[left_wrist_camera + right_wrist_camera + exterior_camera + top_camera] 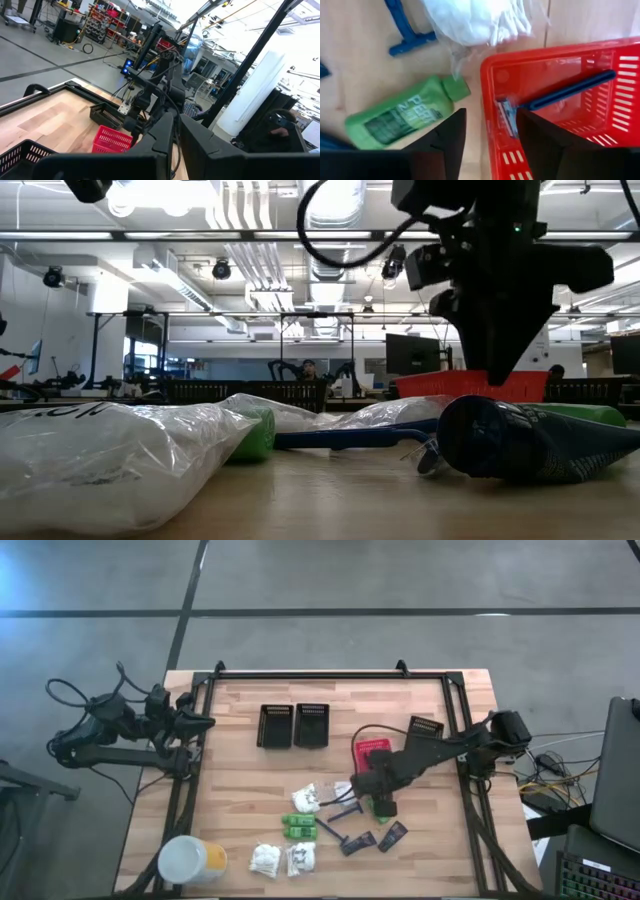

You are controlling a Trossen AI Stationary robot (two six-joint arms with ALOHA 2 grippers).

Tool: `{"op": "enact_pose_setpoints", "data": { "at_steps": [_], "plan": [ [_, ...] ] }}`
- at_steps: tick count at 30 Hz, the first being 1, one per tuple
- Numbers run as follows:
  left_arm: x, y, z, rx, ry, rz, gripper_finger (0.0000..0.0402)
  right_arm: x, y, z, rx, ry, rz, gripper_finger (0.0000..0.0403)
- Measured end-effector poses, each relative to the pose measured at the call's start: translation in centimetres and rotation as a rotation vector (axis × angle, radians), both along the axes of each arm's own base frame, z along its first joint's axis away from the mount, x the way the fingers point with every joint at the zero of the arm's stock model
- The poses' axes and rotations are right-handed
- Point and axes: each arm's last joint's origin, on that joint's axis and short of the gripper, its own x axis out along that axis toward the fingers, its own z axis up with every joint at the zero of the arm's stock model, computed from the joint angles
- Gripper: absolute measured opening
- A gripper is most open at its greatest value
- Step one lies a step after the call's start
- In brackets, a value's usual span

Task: Pick & Place Travel size toiletries
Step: Adjust the red bin

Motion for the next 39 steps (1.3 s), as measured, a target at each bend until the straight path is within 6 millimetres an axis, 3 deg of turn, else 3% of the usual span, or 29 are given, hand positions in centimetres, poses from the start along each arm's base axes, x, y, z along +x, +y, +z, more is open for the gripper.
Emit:
{"op": "enact_pose_setpoints", "data": {
  "at_steps": [11,19,28,33,39],
  "plan": [
    [0.0,0.0,0.0,0.000,0.000,0.000,0.0035,-1.2,-2.5,-2.0,-0.038,0.100,-0.003,0.0022],
    [0.0,0.0,0.0,0.000,0.000,0.000,0.0035,-0.2,-6.7,-1.9,-0.096,0.059,-0.010,0.0010],
    [0.0,0.0,0.0,0.000,0.000,0.000,0.0035,-0.2,-11.0,-1.8,-0.172,0.059,-0.036,0.0025],
    [0.0,0.0,0.0,0.000,0.000,0.000,0.0035,-0.2,-11.4,-1.8,-0.171,0.061,-0.047,0.0065],
    [0.0,0.0,0.0,0.000,0.000,0.000,0.0035,0.4,-10.3,-0.7,-0.174,0.025,-0.012,0.0156]
  ]
}}
